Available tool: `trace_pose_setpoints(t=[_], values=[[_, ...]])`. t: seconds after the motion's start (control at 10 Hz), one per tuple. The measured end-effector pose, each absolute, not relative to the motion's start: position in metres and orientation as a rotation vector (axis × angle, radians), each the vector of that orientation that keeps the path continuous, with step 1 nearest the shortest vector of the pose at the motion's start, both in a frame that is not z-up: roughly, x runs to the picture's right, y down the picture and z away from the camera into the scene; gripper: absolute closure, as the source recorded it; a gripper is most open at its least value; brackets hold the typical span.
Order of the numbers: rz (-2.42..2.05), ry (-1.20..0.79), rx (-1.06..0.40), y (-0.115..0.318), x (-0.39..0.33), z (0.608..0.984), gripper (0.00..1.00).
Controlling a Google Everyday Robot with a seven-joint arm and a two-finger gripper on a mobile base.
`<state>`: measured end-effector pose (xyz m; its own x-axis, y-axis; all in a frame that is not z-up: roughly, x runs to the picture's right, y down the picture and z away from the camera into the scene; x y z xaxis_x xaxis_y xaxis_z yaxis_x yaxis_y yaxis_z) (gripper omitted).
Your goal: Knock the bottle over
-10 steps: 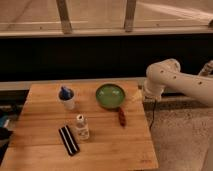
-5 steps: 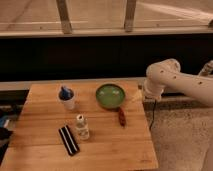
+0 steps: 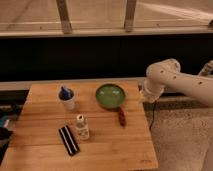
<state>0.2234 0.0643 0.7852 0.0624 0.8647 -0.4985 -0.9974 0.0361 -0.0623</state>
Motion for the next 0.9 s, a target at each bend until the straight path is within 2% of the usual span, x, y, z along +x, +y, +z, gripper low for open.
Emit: trace_pose_setpoints(t=[0.2,0.3,0.6,0.9], values=[[1.48,0.368,-0.448,0.064,0.223,0.785,0.92],[1.48,0.368,-0.448,0.064,0.223,0.785,0.98],[1.438,0.388,-0.465,0.068,0.22,0.787,1.0],[1.336,0.373,-0.545,0.091,0.168,0.782,1.0]])
